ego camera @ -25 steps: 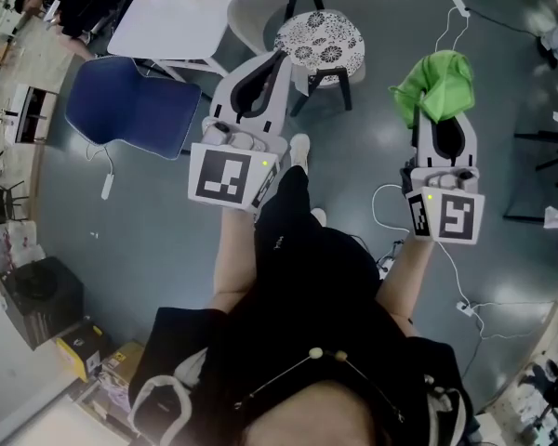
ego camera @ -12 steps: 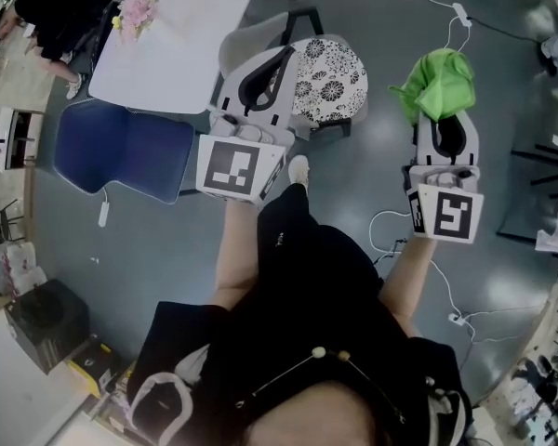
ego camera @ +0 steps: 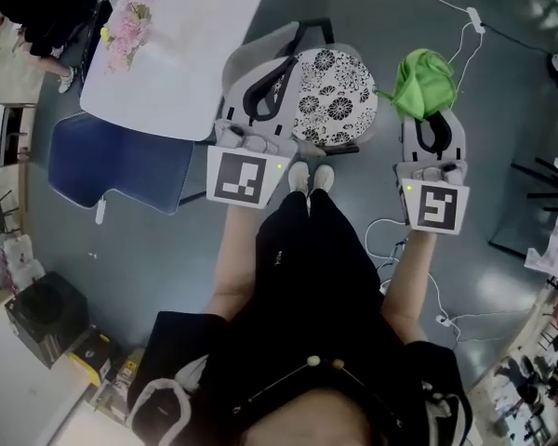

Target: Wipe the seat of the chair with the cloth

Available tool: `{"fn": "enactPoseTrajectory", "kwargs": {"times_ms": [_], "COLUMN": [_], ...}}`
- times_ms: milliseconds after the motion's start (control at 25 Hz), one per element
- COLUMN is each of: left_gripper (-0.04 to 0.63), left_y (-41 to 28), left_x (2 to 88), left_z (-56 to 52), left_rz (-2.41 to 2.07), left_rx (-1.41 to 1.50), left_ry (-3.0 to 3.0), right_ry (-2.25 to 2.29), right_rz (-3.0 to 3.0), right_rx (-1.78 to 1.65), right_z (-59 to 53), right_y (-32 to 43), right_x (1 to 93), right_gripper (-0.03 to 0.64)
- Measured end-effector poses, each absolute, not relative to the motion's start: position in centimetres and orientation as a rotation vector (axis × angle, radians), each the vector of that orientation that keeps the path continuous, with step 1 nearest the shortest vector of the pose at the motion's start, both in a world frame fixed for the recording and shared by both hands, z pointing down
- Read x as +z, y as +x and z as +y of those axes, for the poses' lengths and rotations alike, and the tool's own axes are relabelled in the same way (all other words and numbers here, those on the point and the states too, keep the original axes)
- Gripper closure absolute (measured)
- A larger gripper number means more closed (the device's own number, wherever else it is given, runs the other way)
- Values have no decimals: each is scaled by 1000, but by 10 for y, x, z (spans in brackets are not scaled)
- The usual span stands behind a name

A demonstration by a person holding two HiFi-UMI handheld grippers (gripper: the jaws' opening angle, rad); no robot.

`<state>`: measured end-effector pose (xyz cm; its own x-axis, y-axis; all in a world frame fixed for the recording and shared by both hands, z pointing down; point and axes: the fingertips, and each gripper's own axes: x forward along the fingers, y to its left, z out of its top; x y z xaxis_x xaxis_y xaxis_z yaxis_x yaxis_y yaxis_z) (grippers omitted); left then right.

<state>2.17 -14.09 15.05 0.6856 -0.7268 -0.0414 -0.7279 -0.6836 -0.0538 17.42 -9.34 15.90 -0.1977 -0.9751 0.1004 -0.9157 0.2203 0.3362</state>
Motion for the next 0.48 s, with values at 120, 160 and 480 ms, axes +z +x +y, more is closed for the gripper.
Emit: {"fn": "enactPoseTrajectory", "kwargs": {"times_ms": [120, 160, 480], "left_gripper": [591, 591, 591], "left_y": [15, 11, -1], "left_x": [170, 175, 235], "left_z": [-154, -159, -221], "left_rz": [1289, 1326, 1503], "left_rx": [50, 60, 86], "left_ry": [-2823, -2812, -2715], "right_ry": [1671, 1645, 1404], "right_rz": [-2191, -2191, -2195], "right_rx": [-327, -334, -349], "right_z": [-120, -129, -212], "right_y": [170, 168, 160], "right_x": [186, 195, 294], "right_gripper": [563, 563, 565]}}
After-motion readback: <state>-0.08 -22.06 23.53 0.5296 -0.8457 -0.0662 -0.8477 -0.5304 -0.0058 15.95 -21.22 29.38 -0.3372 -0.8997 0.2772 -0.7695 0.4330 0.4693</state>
